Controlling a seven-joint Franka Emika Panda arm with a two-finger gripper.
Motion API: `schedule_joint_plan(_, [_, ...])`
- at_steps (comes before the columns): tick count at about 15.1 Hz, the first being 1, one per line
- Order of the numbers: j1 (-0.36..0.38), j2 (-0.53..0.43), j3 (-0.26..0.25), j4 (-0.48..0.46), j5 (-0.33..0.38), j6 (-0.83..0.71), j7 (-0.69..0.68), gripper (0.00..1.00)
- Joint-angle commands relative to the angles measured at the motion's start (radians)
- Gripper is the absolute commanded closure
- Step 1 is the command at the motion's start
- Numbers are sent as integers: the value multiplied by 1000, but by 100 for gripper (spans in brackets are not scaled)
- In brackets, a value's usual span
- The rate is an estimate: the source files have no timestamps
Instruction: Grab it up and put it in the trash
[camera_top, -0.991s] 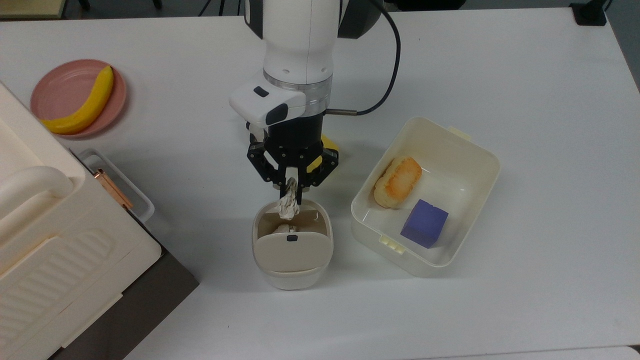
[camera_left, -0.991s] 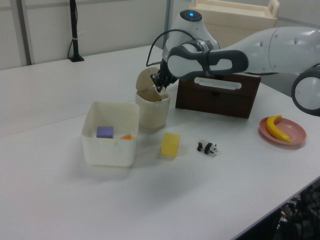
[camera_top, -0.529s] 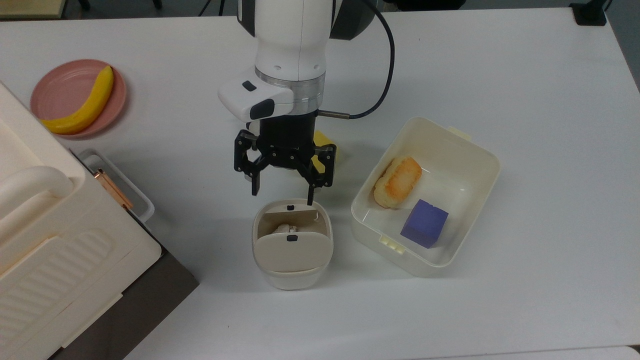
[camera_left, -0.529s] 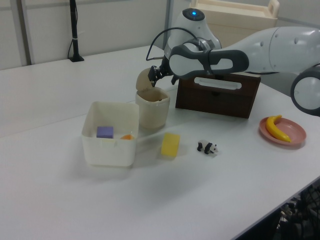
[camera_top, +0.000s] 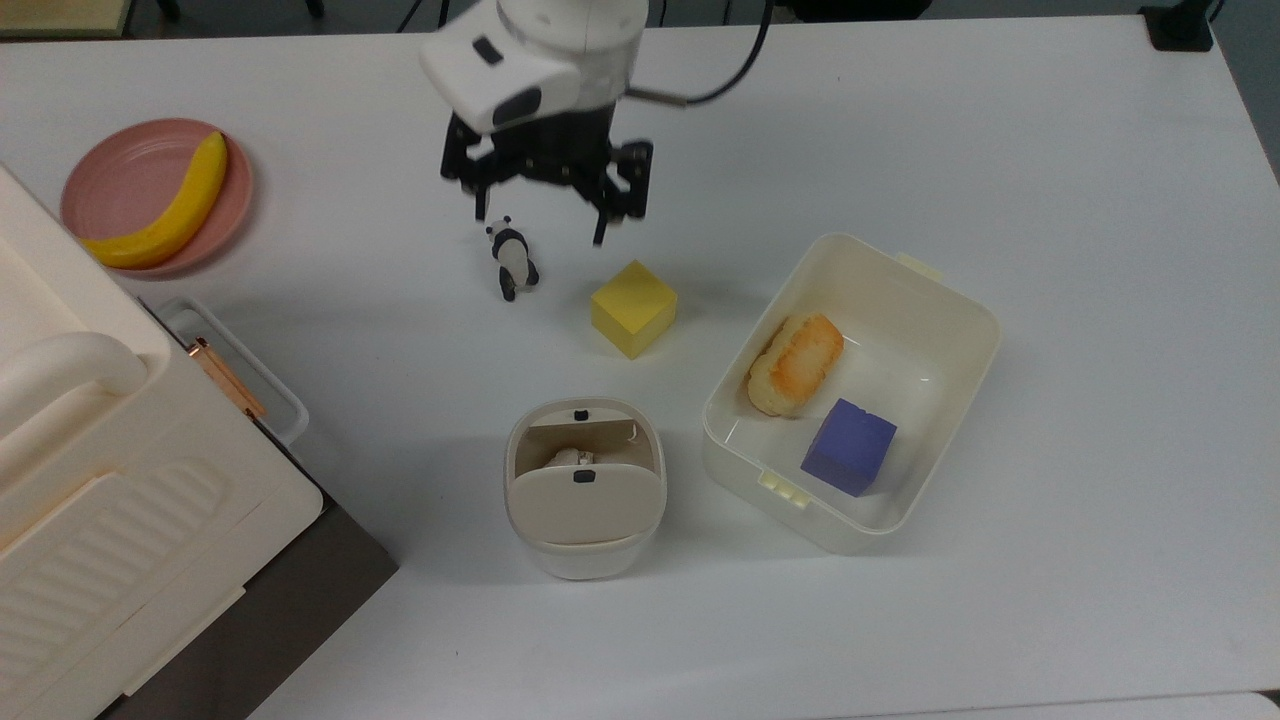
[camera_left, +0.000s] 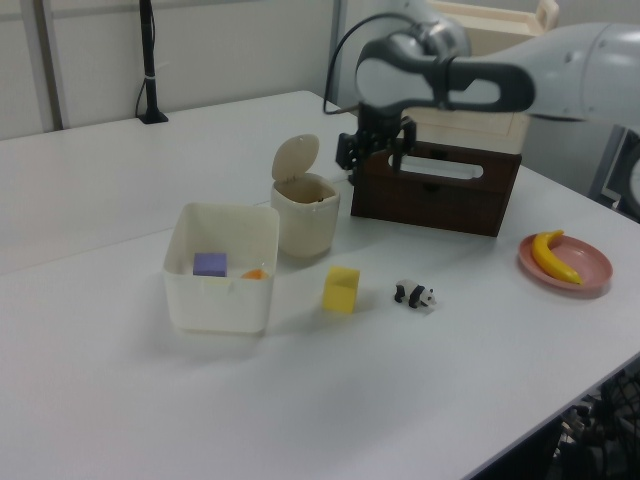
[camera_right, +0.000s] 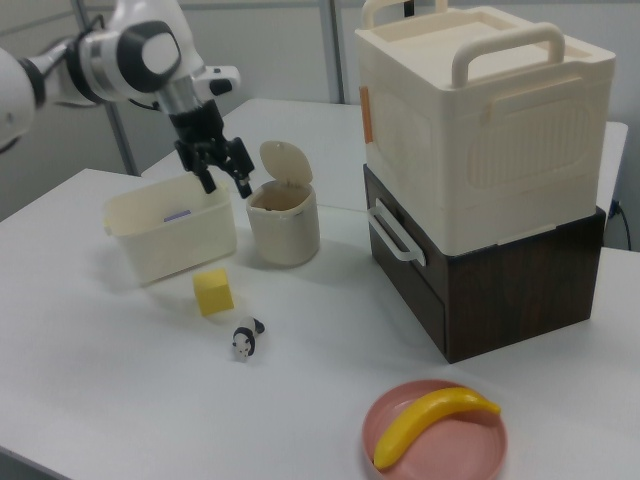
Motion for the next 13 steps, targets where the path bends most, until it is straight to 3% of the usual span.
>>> schedule_joint_plan(1, [7, -131, -47, -89, 69, -113, -114, 0])
schedule_joint_plan(6, [45, -160, -130, -85, 155, -168, -192, 0])
schedule_joint_plan(13, [102, -154, -177, -81, 164, -181, -194, 0])
